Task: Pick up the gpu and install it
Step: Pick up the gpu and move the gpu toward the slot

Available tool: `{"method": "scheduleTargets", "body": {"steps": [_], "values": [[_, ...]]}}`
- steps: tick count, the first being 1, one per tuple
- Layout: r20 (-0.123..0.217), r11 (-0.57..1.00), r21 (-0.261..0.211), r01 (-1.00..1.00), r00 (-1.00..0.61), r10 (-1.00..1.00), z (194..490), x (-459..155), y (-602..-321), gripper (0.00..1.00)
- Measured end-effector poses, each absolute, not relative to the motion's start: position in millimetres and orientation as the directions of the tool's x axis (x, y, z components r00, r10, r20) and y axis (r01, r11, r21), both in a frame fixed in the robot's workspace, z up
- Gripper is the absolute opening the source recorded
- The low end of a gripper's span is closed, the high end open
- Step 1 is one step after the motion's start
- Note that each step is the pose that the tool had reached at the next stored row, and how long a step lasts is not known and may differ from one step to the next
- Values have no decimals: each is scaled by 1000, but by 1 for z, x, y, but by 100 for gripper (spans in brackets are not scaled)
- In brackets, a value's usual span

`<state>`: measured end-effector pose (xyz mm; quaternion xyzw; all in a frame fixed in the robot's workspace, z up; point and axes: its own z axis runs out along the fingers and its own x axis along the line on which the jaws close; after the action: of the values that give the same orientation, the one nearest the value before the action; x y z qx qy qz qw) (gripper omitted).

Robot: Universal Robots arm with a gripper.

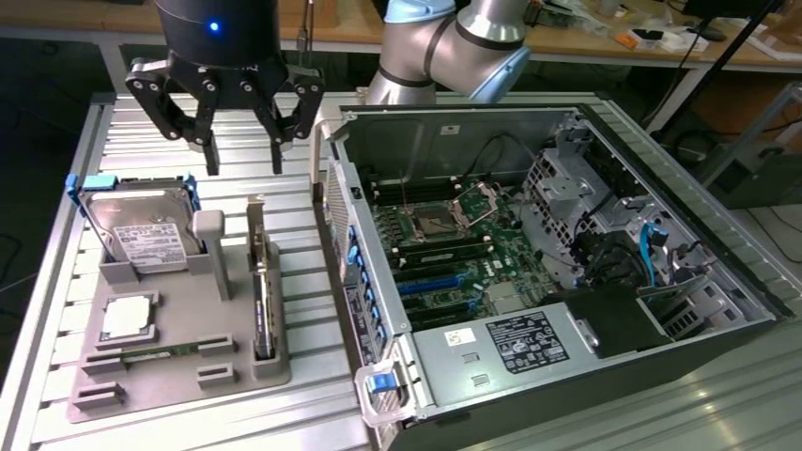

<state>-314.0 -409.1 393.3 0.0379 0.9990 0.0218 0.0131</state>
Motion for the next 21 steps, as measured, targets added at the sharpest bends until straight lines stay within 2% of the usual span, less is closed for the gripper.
{"method": "scheduleTargets", "body": {"steps": [21], "values": [[-24,996,45,75,-997,76,385,-314,-420,60]]}}
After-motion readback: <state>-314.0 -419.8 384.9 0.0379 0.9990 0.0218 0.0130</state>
